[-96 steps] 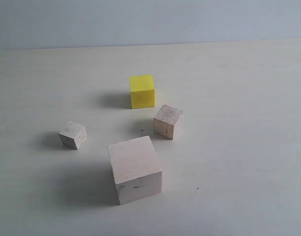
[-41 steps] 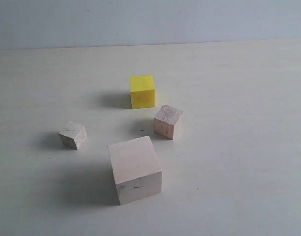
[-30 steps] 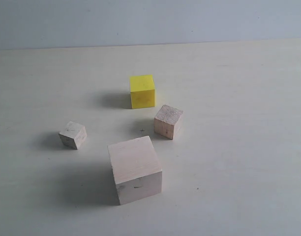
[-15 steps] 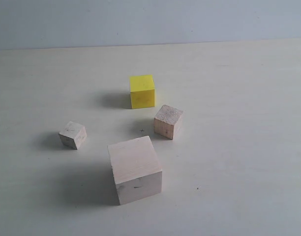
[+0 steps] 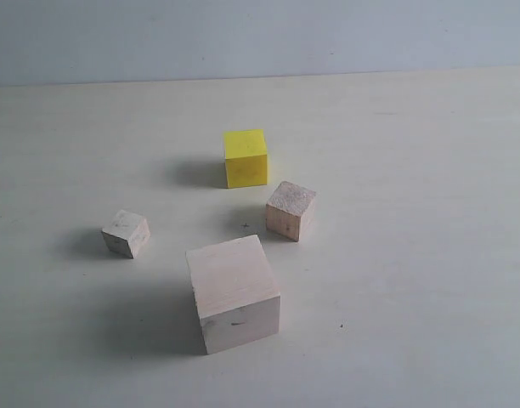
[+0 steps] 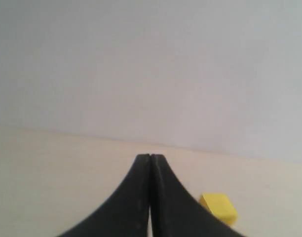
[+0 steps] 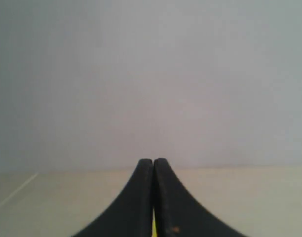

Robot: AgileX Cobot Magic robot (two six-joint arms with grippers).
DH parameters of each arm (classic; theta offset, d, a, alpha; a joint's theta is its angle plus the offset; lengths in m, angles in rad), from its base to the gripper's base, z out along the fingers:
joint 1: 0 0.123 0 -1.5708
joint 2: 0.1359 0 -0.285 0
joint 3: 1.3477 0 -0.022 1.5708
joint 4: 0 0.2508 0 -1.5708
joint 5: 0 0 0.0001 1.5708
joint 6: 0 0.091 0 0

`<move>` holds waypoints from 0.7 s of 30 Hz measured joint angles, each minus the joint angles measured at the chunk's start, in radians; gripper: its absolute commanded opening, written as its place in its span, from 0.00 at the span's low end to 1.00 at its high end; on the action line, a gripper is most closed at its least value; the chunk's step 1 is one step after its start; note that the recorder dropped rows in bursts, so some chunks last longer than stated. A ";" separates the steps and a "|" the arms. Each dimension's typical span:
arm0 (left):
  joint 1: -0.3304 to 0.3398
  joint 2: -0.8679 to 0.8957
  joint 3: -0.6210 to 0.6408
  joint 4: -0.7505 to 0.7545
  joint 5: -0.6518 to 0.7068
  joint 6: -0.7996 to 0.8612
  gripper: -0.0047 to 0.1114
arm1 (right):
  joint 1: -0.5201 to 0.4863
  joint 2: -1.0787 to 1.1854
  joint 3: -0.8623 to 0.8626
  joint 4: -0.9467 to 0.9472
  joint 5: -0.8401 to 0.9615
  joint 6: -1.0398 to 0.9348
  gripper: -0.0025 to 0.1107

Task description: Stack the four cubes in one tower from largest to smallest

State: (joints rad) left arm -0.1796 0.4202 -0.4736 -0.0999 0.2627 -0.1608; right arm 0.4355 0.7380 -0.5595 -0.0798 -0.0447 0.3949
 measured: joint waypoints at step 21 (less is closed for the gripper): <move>-0.158 0.114 -0.022 -0.294 0.100 0.336 0.04 | 0.185 0.205 -0.002 0.129 0.394 0.000 0.02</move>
State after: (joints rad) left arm -0.3371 0.5339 -0.4956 -0.3941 0.3628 0.1748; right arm 0.6208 0.9428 -0.5617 0.0491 0.3490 0.3949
